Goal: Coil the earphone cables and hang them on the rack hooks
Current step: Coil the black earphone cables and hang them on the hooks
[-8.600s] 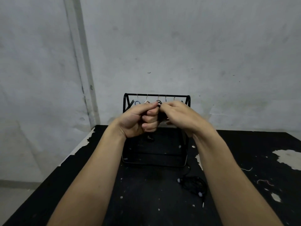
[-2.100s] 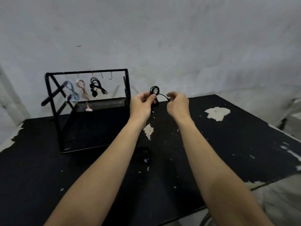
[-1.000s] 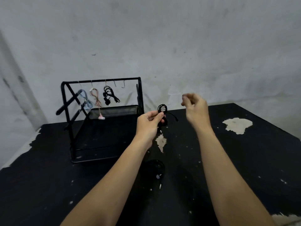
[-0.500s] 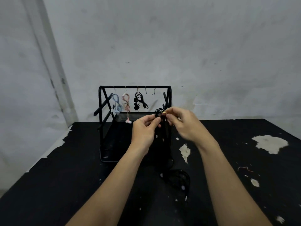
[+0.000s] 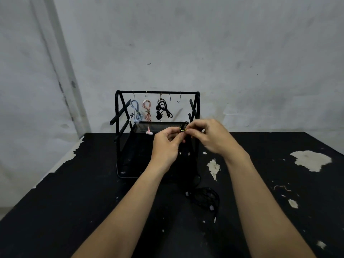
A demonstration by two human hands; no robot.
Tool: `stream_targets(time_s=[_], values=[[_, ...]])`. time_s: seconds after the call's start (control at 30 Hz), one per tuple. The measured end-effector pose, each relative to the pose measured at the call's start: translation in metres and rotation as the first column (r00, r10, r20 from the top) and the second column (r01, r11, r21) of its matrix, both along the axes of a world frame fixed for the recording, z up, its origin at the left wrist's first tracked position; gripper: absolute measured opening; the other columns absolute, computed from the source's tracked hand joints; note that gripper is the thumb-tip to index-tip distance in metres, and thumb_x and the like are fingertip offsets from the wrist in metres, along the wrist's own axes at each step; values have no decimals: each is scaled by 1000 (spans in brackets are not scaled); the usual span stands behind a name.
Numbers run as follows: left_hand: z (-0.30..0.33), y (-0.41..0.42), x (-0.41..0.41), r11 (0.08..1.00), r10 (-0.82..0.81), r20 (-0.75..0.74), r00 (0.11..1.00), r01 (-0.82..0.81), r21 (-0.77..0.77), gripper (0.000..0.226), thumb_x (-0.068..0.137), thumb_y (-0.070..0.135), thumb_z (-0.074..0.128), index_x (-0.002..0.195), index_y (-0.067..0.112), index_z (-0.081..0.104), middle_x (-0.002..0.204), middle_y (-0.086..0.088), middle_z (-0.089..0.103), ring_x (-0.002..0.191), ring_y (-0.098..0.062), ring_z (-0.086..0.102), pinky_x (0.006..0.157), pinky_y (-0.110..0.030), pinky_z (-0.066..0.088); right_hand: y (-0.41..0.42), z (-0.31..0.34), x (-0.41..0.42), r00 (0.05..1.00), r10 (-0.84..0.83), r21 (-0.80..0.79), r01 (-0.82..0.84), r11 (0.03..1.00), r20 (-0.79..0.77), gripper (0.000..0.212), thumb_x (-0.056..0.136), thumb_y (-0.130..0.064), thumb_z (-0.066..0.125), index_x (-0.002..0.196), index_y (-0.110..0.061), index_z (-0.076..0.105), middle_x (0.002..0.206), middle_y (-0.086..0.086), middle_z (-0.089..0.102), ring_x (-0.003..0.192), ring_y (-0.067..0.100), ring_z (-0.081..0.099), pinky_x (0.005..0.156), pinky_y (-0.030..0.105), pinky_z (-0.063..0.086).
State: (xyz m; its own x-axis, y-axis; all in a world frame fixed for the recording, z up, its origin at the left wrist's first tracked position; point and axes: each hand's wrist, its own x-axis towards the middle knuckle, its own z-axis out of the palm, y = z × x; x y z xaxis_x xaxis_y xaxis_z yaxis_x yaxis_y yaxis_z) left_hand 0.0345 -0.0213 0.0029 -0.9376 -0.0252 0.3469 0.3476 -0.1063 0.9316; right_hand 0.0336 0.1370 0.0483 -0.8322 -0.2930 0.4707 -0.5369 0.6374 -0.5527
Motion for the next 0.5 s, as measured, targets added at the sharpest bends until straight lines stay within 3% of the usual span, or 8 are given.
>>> stream_targets(time_s=[0.1, 0.2, 0.27, 0.37, 0.5], values=[[-3, -2, 0, 998, 1, -8, 1000, -1, -56, 11, 88, 4, 70, 91, 15, 72, 78, -3, 71, 66, -8, 63, 73, -22, 55, 4, -1, -4, 998, -26, 54, 23, 998, 51, 6, 91, -31, 71, 91, -28, 76, 78, -14, 70, 73, -5, 60, 70, 16, 43], [-6, -3, 0, 994, -9, -12, 1000, 7, -107, 15, 87, 4, 72, 90, 19, 71, 79, -5, 72, 68, -11, 66, 77, -29, 56, 8, 1, -5, 994, -24, 78, 15, 997, 111, 9, 91, -33, 70, 92, -27, 77, 80, -11, 72, 78, 4, 64, 72, 25, 47], [-7, -4, 0, 993, -17, -15, 1000, 15, -116, 19, 86, 2, 71, 91, 20, 72, 83, -9, 74, 69, -13, 66, 78, -30, 57, 11, 4, -5, 991, -13, 103, -1, 995, 135, 10, 92, -32, 70, 89, -26, 77, 74, -10, 70, 71, 4, 61, 68, 26, 45], [-7, -3, -1, 991, -39, -11, 999, 37, -126, 18, 86, 1, 71, 96, 17, 72, 89, -15, 75, 70, -14, 67, 78, -31, 57, 10, 6, -5, 986, -36, 133, 15, 991, 164, 13, 91, -33, 70, 83, -24, 76, 59, -10, 58, 55, 1, 48, 59, 22, 36], [-9, -3, -2, 992, -96, 51, 994, 99, -73, 20, 86, -1, 71, 99, 14, 72, 89, -12, 75, 72, -13, 68, 77, -27, 55, 10, 8, -3, 970, -107, 103, 85, 991, 220, 19, 88, -35, 72, 72, -25, 74, 46, -17, 53, 47, -2, 46, 48, 13, 31]])
